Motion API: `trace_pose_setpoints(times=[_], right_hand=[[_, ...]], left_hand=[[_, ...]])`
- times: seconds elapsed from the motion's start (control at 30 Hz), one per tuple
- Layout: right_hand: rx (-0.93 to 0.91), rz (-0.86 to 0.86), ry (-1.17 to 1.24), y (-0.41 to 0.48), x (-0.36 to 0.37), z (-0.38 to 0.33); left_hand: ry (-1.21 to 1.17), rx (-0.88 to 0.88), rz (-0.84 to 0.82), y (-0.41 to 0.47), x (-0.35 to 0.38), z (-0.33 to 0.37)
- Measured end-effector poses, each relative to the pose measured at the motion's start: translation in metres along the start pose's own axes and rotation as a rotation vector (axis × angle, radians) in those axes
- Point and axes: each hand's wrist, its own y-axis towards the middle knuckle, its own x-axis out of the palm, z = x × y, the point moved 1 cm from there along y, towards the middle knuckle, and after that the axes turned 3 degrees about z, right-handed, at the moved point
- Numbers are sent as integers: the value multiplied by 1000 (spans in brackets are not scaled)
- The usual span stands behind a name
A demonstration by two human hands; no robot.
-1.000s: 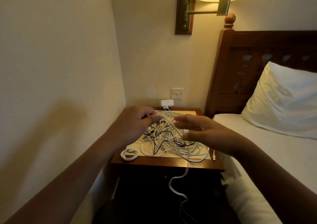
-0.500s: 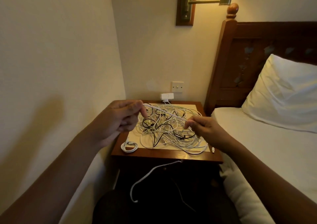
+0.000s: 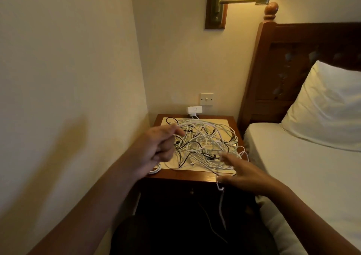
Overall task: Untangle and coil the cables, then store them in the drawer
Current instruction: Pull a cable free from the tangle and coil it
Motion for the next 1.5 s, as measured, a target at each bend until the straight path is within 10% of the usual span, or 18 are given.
trace_pose_setpoints(times=[0.23,0.47,0.63,0.8,1.07,1.3,1.5], right_hand=[[-236,289,551,7,2,-75],[-213,249,103,-2,43,-53],[-367,61,-10,-30,48,-115],[-411,241,2,-34,-7,-139],[-342,314,336,2,-31,-90],[-234,94,223,-17,45,-83],[-367,104,-92,-28,10,-125]], left_hand=[[-152,-53,-92,4,30,8],[-319,54,31,8,5,18],[342,226,174,18,5,-10],[718,110,-95,4,3,-22],[264,11,-268,-15,9,-13],[-390,138,36,8,24,5],[802,249,86,13,12,-28]])
